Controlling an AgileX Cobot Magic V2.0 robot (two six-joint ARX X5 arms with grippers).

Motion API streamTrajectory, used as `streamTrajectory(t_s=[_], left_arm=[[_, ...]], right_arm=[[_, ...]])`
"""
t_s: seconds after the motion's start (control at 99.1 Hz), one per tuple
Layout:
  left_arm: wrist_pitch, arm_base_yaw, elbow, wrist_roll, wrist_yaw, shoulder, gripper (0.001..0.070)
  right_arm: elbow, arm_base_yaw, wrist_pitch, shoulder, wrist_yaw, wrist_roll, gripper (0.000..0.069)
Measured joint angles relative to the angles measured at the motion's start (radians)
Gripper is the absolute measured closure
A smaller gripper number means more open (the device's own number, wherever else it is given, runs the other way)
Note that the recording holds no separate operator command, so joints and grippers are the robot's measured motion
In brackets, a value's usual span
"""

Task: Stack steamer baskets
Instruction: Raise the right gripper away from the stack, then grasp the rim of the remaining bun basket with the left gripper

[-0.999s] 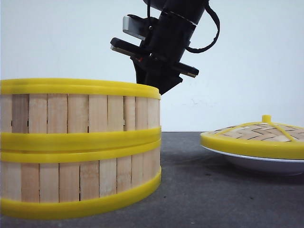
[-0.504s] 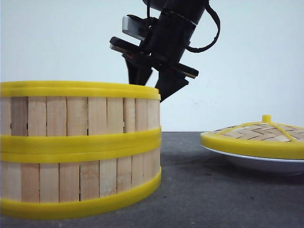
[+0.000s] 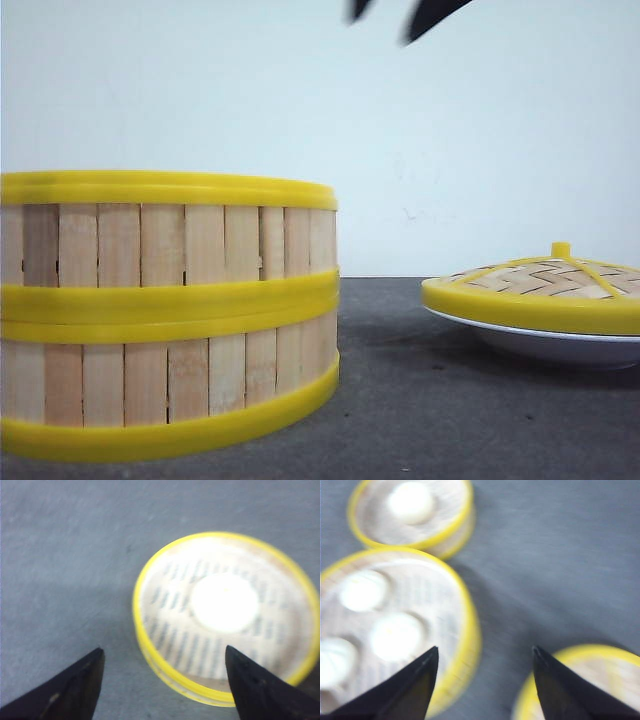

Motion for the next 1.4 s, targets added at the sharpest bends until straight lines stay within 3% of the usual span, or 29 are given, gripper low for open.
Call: streamTrajectory(t_s=[0.141, 0.393, 0.565, 0.635, 0.767, 0.928, 1.17, 1.402], left_arm=[[0.052, 0.045, 0.027, 0.0, 0.0, 0.146, 0.0242], [0.166, 0.076, 0.039, 0.0, 0.002, 0.351, 0.0242], [0.227, 0.076, 0.039, -0.004, 0.003, 0.446, 0.0247], [0.248, 0.076, 0.039, -0.004, 0.004, 0.468, 0.0307], [0.273, 0.075, 0.04, -0.012, 0.01, 0.483, 0.0507], [0.29, 0.072, 0.042, -0.021, 0.015, 0.489, 0.0654], [0.281, 0.076, 0.063, -0.015, 0.011, 0.497, 0.0684], [0.119, 0.076, 0.235, -0.008, 0.056, 0.503, 0.0684]], right_arm=[[-0.023, -0.096, -0.104, -0.118, 0.083, -0.006, 0.0328], [-0.16, -0.281, -0.231, -0.335, 0.085, -0.007, 0.0328], [-0.233, -0.316, -0.29, -0.422, 0.085, -0.006, 0.0328], [-0.252, -0.316, -0.302, -0.446, 0.084, -0.006, 0.0328], [-0.254, -0.316, -0.325, -0.47, 0.084, 0.002, 0.0328], [-0.254, -0.316, -0.325, -0.489, 0.084, 0.006, 0.0328], [-0.254, -0.316, -0.325, -0.489, 0.084, 0.006, 0.0328], [-0.254, -0.316, -0.341, -0.49, 0.084, 0.006, 0.0328]])
